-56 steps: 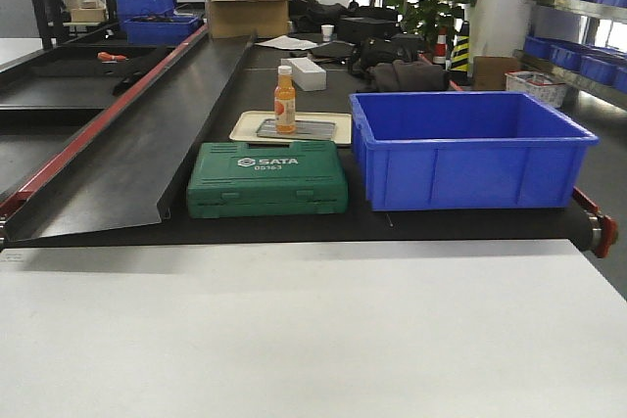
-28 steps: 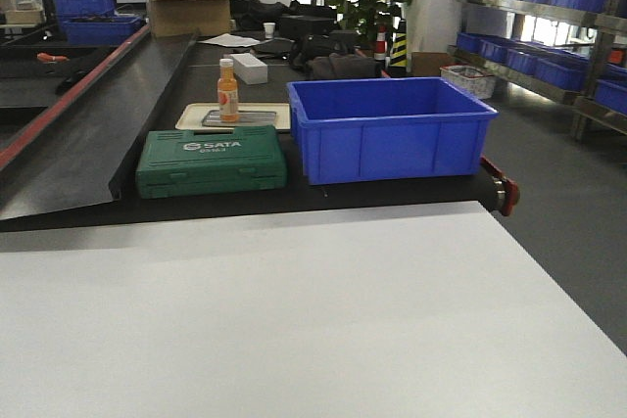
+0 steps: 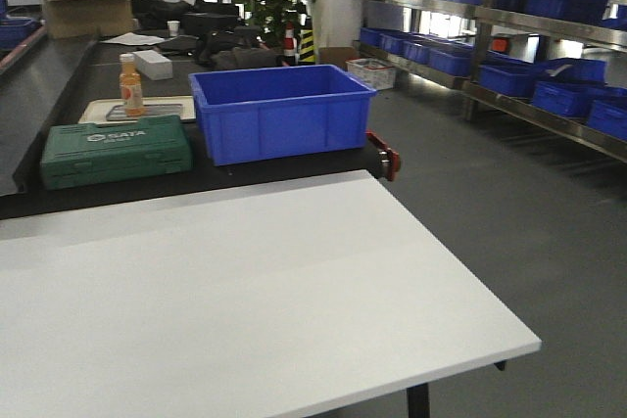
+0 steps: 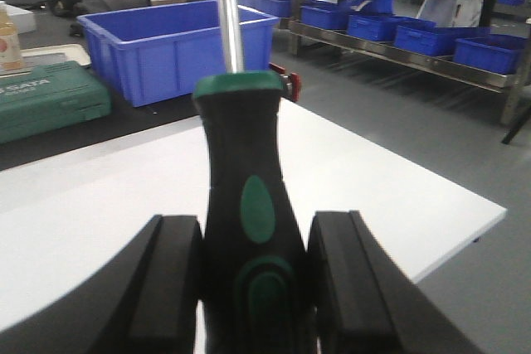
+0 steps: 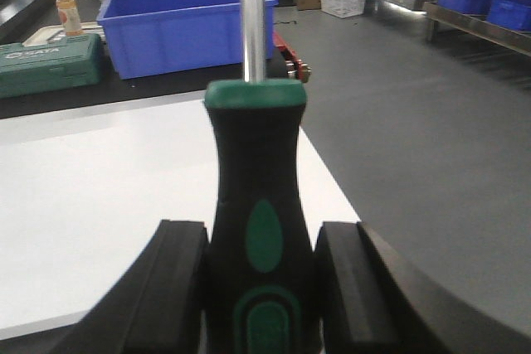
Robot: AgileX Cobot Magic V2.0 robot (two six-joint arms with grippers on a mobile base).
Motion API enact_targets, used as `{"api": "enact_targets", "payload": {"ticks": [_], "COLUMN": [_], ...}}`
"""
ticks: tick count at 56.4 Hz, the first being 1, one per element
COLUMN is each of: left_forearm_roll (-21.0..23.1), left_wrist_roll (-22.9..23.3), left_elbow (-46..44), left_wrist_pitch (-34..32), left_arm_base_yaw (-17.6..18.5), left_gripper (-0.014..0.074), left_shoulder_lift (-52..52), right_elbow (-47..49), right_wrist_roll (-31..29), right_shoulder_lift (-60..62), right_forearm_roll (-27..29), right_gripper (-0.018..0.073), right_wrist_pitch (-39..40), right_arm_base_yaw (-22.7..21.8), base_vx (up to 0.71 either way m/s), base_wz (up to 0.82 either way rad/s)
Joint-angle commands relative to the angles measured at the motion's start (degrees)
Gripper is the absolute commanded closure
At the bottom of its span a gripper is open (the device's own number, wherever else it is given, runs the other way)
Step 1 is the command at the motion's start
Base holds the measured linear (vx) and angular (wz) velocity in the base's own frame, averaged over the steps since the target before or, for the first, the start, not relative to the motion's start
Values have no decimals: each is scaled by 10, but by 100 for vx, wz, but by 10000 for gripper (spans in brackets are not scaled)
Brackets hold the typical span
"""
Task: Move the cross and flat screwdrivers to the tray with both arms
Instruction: 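Drive the base away from the table holding both screwdrivers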
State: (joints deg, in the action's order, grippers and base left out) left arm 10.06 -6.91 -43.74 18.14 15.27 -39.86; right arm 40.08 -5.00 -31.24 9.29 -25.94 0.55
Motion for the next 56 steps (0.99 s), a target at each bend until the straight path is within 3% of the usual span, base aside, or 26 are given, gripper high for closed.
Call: {"api": "enact_targets", "payload": {"ticks": [1, 56], "left_forearm_roll": [7, 7], "left_wrist_roll": [1, 1], "left_elbow": [-15, -15], "left_wrist_pitch": [-50, -50], "left_arm_base_yaw": [3, 3], "left_gripper": [594, 594], "left_shoulder_lift": [1, 1], "right_elbow": [17, 17], "right_wrist_roll": [-1, -1], "right_shoulder_lift": [-2, -2], "right_forearm_roll": [3, 3], "right_gripper": [567, 567], "right_wrist_pitch": [53, 53], "right_arm_base_yaw": [-1, -1], "base_vx": [-26, -19], "base_wz": [-45, -42]}}
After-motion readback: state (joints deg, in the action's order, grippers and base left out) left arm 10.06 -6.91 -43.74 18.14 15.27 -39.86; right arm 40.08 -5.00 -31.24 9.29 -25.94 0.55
